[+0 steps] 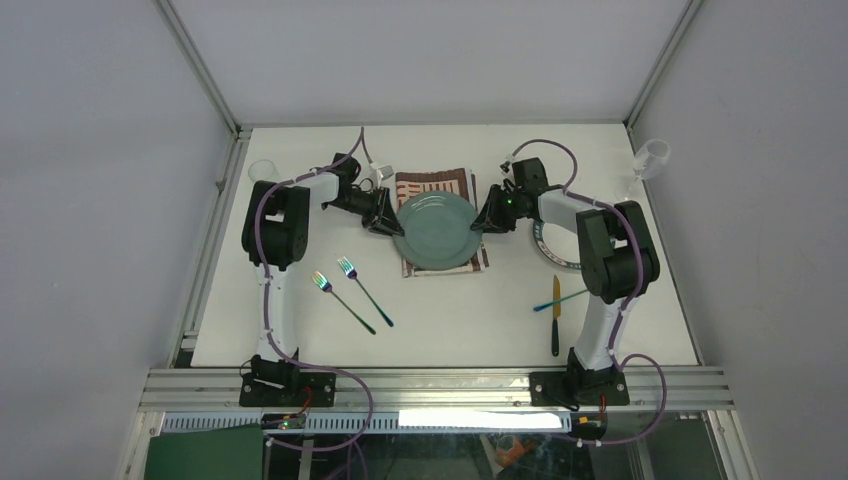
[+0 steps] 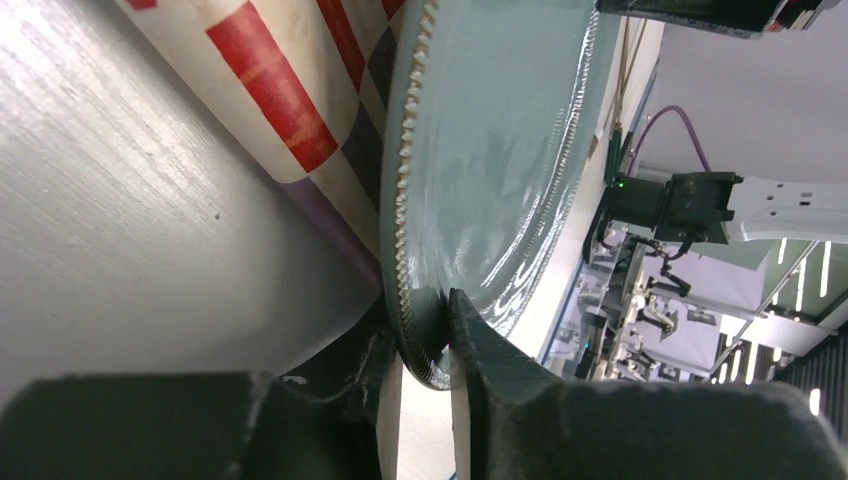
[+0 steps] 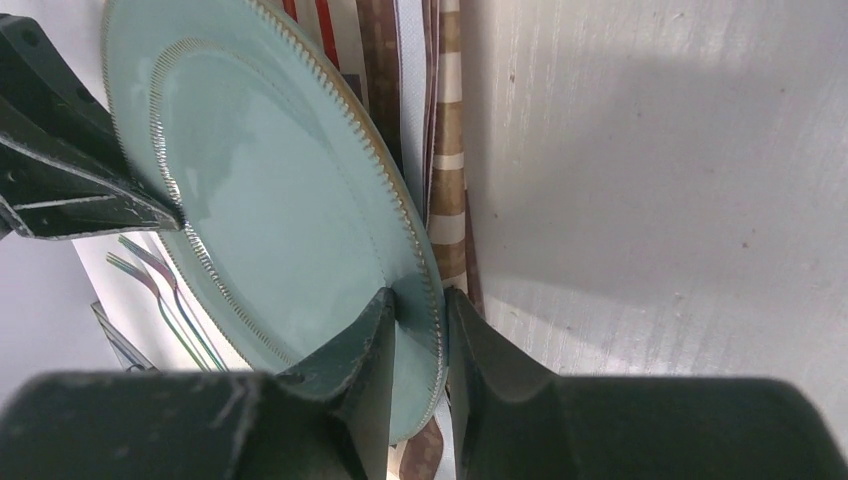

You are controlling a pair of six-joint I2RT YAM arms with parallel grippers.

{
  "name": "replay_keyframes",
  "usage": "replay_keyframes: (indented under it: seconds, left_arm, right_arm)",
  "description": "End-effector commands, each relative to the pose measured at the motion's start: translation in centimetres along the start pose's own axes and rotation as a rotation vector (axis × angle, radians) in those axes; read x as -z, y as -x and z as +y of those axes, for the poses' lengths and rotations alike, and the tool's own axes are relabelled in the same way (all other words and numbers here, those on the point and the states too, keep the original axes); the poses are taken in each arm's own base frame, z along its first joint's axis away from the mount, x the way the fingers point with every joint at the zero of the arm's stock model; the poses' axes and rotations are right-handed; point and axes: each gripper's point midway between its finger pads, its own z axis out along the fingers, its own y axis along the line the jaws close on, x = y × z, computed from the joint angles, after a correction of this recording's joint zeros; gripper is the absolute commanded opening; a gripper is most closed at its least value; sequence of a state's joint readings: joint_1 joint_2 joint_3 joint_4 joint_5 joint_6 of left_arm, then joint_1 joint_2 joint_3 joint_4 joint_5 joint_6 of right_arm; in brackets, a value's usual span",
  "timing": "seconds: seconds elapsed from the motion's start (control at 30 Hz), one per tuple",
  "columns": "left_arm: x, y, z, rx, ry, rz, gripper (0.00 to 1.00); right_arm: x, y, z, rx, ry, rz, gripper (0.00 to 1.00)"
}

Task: Set the dinner table for one person
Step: Pick up the plate from the napkin.

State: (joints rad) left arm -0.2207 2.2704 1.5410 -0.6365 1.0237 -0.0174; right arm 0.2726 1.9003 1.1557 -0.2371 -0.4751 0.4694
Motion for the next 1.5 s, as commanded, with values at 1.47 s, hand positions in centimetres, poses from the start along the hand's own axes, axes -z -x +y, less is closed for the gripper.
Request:
replay_keyframes:
  seconds: [1.47]
  left_arm:
    - [-1.0,0.0,-5.4,-0.160,-0.062,0.029,0.00]
  right_arm:
    - [-0.1,-5.5,14.6,0.248,0.601,0.147,0.20]
